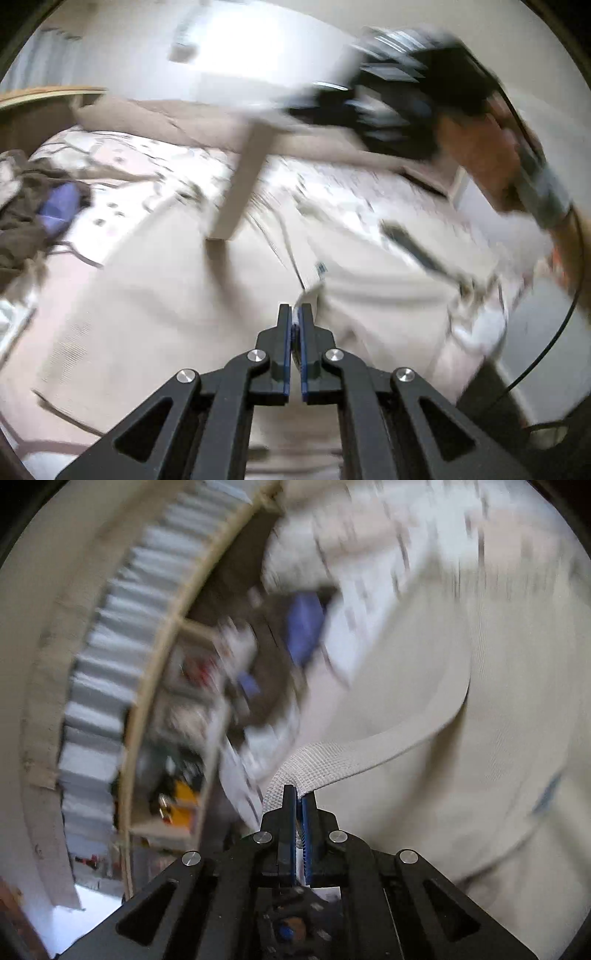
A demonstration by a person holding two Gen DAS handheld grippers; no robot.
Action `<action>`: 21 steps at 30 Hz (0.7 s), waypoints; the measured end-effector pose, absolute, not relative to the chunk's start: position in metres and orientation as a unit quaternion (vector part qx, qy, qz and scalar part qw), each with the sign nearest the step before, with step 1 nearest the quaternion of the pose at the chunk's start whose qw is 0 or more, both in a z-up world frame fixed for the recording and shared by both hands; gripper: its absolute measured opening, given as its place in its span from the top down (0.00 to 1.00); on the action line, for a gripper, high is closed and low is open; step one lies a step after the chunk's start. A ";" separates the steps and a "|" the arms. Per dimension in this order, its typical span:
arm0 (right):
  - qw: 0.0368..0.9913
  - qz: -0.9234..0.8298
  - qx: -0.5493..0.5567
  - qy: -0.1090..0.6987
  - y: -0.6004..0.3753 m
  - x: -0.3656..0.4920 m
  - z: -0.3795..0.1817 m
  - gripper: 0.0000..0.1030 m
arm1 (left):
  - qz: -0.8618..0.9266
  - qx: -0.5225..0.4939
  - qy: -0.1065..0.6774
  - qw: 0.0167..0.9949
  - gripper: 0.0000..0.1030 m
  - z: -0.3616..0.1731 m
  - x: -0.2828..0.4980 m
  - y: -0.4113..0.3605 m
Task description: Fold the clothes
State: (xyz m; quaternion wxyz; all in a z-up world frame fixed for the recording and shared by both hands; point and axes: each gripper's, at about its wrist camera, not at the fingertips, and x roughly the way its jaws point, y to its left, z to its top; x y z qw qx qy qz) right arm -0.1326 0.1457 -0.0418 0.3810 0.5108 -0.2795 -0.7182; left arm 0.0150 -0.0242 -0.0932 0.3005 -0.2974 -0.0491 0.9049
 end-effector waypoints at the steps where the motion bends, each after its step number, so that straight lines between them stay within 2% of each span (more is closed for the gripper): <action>1: 0.379 -0.732 0.492 -0.282 0.157 -0.136 -0.027 0.97 | 0.909 -0.291 -0.057 0.292 0.96 -0.087 0.009 -0.032; 5: 0.369 -0.773 0.429 -0.287 0.191 -0.141 0.018 0.97 | 0.928 -0.256 -0.075 0.258 0.96 -0.055 -0.015 -0.071; 10: 0.353 -0.796 0.376 -0.316 0.224 -0.138 0.038 0.97 | 0.947 -0.238 -0.092 0.195 0.96 -0.030 -0.047 -0.124; 17: 0.305 -0.821 0.330 -0.353 0.284 -0.116 0.039 0.97 | 0.943 -0.298 -0.104 0.105 0.96 -0.074 -0.068 -0.157; 21: 0.252 -0.823 0.355 -0.366 0.311 -0.104 0.002 0.97 | 0.919 -0.362 -0.130 0.088 0.96 -0.113 -0.073 -0.169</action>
